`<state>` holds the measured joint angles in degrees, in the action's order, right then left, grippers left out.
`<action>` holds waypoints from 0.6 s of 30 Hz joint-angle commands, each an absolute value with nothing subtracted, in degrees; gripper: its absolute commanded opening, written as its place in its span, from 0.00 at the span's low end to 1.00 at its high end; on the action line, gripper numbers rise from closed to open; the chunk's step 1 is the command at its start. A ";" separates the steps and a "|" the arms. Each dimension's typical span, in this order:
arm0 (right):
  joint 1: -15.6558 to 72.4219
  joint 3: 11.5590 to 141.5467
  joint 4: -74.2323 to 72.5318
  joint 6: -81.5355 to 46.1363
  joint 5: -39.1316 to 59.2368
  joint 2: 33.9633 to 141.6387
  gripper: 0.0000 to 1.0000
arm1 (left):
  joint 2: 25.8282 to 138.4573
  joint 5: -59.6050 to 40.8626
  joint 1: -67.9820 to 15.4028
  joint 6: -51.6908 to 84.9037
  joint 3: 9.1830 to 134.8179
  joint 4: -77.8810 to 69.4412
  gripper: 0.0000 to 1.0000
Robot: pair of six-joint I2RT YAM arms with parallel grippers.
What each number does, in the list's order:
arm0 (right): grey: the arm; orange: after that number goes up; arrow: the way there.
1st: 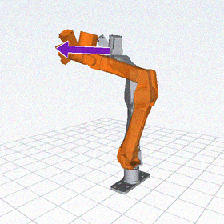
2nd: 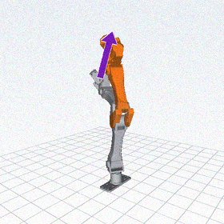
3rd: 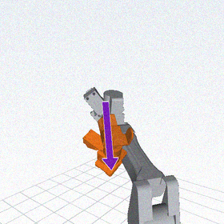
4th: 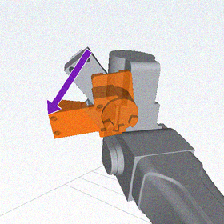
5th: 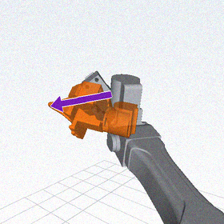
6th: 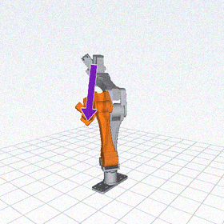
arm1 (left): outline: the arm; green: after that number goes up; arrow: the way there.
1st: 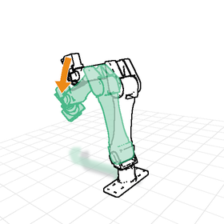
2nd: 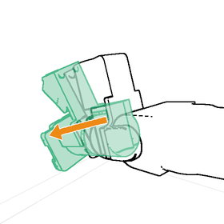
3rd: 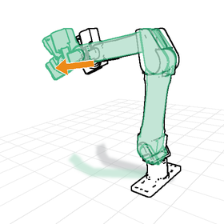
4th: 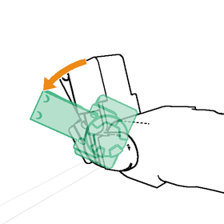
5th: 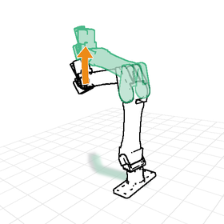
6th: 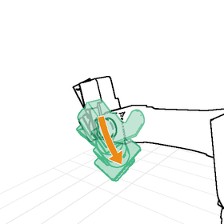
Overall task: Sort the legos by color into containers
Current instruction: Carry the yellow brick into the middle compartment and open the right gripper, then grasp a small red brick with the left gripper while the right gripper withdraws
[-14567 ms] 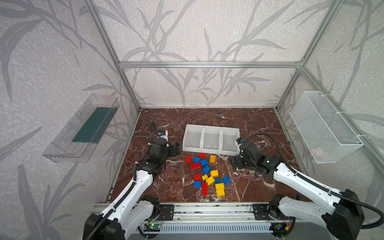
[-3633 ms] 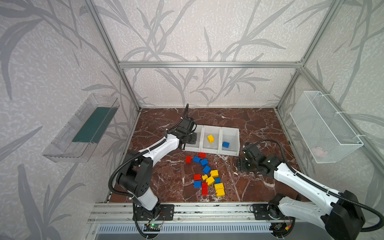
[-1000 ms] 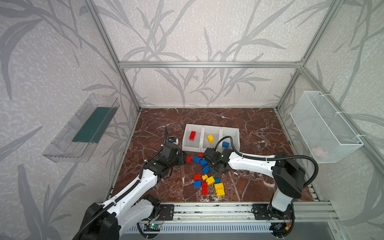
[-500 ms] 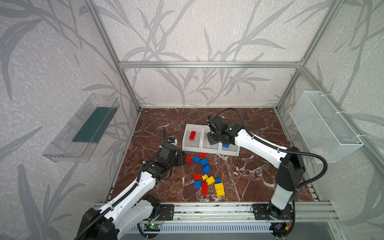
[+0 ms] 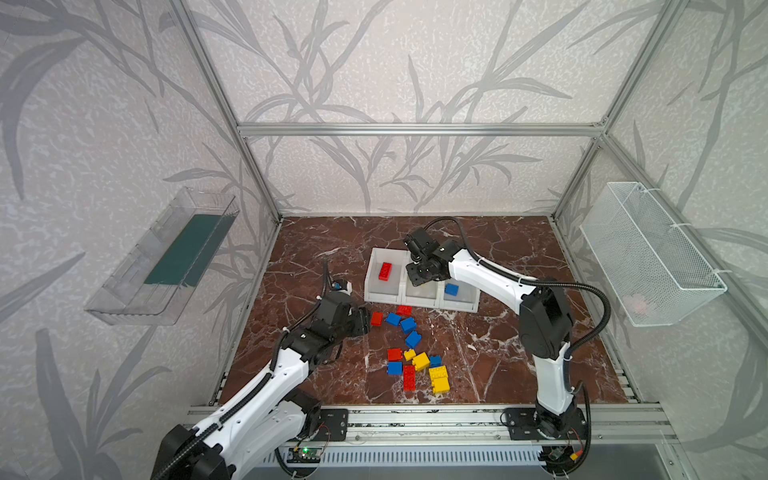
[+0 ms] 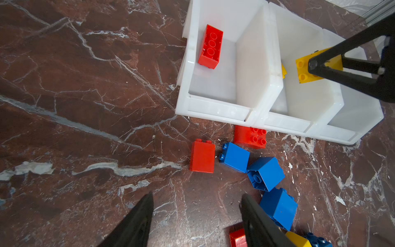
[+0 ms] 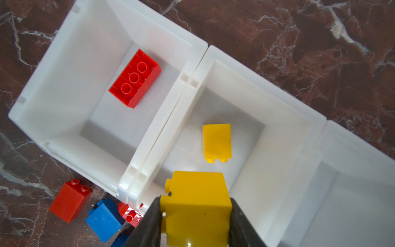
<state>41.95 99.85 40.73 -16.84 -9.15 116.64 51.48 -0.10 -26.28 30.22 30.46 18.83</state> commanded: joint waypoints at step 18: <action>41.66 96.38 41.28 -18.05 -8.56 109.19 0.66 | 51.85 -0.35 -26.22 31.32 29.71 19.15 0.67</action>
<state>41.93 97.41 40.73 -17.37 -8.86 113.12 51.64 -0.16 -26.28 30.65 30.46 18.81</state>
